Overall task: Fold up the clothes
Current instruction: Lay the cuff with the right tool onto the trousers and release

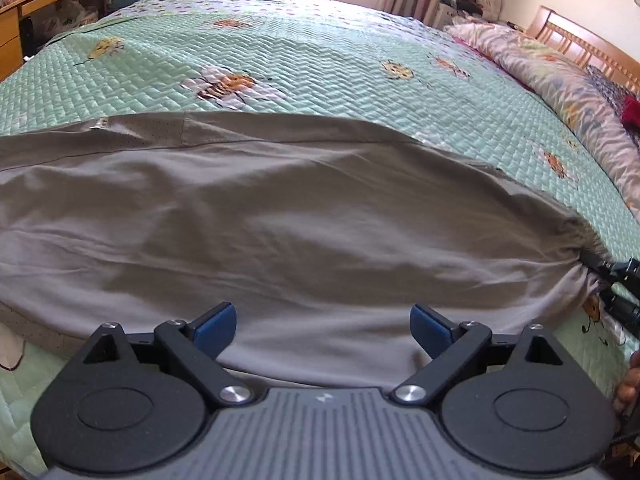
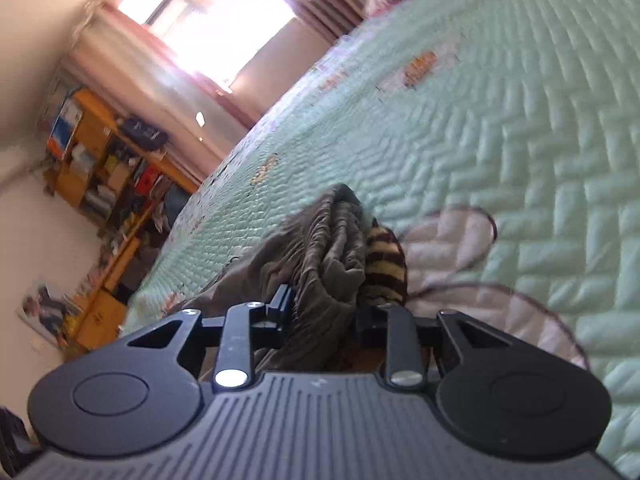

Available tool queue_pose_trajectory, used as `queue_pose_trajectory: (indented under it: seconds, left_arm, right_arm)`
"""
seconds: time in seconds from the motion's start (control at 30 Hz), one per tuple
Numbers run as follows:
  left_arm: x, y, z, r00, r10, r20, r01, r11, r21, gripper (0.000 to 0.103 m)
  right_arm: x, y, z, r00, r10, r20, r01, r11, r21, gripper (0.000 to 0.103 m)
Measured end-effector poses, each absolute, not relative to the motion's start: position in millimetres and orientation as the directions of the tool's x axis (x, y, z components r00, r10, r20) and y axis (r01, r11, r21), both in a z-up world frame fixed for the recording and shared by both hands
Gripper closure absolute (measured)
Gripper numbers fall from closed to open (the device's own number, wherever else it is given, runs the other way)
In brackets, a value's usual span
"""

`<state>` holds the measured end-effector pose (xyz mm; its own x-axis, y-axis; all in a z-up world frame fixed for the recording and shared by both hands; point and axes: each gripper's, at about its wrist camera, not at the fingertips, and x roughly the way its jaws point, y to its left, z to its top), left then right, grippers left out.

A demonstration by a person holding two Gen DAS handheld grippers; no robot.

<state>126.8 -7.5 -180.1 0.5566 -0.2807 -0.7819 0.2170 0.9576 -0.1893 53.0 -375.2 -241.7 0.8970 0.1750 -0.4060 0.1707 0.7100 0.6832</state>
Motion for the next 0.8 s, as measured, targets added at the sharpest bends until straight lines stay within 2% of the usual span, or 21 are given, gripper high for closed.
queue_pose_trajectory:
  seconds: [0.1, 0.23, 0.47, 0.6, 0.7, 0.8]
  left_arm:
    - [126, -15, -181, 0.549, -0.294, -0.782, 0.242, 0.952, -0.188, 0.008]
    - [126, -23, -189, 0.548, -0.271, -0.791, 0.256, 0.955, -0.150, 0.006]
    - [129, -24, -190, 0.525, -0.289, -0.800, 0.292, 0.945, -0.150, 0.002]
    - [135, -11, -169, 0.537, -0.288, -0.793, 0.213, 0.956, -0.203, 0.006]
    - [122, -1, -147, 0.616, -0.227, -0.754, 0.113, 0.973, -0.201, 0.006]
    - [97, 11, -131, 0.653, -0.225, -0.723, 0.044, 0.964, -0.261, 0.005]
  right_arm:
    - [53, -374, -229, 0.908, 0.160, -0.387, 0.136, 0.761, 0.634, 0.073]
    - [66, -380, -253, 0.877, 0.158, -0.454, 0.163, 0.791, 0.589, 0.072]
    - [38, -391, -250, 0.891, 0.175, -0.419, 0.187, 0.699, 0.690, 0.061]
    - [10, -399, -240, 0.902, 0.062, -0.427, 0.295, 0.634, 0.715, 0.052]
    - [-11, -393, -229, 0.916, 0.078, -0.393, 0.253, 0.648, 0.718, 0.051]
    - [-32, -376, -217, 0.924, 0.137, -0.357, 0.175, 0.677, 0.715, 0.050]
